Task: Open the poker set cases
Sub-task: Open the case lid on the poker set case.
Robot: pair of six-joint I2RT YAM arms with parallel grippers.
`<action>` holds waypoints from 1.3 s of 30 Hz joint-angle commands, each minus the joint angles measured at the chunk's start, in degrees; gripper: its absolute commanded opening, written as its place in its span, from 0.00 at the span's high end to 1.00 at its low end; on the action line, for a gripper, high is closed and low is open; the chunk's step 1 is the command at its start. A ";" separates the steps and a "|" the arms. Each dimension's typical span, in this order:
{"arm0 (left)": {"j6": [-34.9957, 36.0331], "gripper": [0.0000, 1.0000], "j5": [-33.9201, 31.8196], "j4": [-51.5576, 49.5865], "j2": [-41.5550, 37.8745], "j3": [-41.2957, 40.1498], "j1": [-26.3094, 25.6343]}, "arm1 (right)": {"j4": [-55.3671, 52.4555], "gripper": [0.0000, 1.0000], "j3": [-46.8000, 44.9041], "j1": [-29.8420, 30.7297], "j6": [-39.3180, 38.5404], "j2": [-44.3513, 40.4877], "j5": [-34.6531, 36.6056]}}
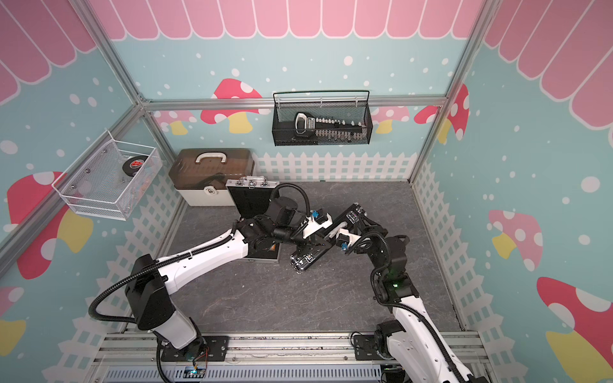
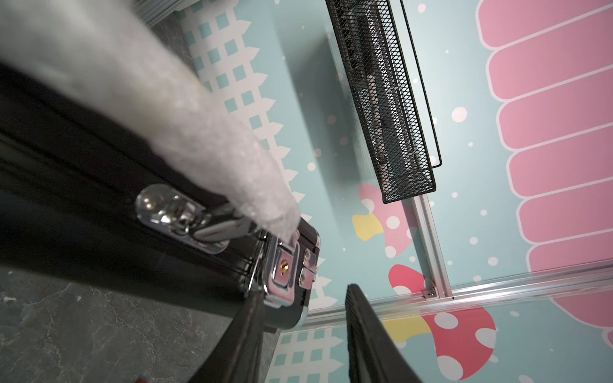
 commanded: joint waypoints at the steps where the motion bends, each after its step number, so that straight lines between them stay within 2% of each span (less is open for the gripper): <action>1: 3.73 1.00 11.00 -4.42 0.49 0.91 -2.29 | 8.95 0.60 4.14 -0.69 0.51 -1.05 0.33; 14: 3.69 1.00 10.83 -4.46 1.51 1.01 -2.27 | 8.51 0.60 5.04 -1.29 1.24 -0.67 -0.15; 21: 0.80 1.00 7.63 -0.55 1.40 0.51 -2.28 | 5.20 0.60 4.07 -1.29 2.95 -4.13 -1.80; 23: -0.55 1.00 5.28 1.57 0.96 -0.56 -2.65 | 2.16 0.60 4.49 -1.28 4.36 -5.88 -1.37; 26: -2.16 1.00 -1.62 3.97 0.20 -3.61 -4.20 | -3.65 0.60 5.09 -1.24 6.85 -9.71 -1.43; 29: -3.82 1.00 -7.01 8.45 -0.55 -9.99 -6.24 | -9.51 0.61 5.22 -1.13 9.34 -14.03 -1.40; 34: -9.09 1.00 -11.39 14.40 -0.53 -18.41 -9.39 | -14.62 0.61 3.46 -1.20 12.10 -19.81 1.07; 39: -12.14 1.00 -14.61 16.15 1.20 -20.59 -12.39 | -16.35 0.61 1.44 -1.13 15.18 -23.52 -0.06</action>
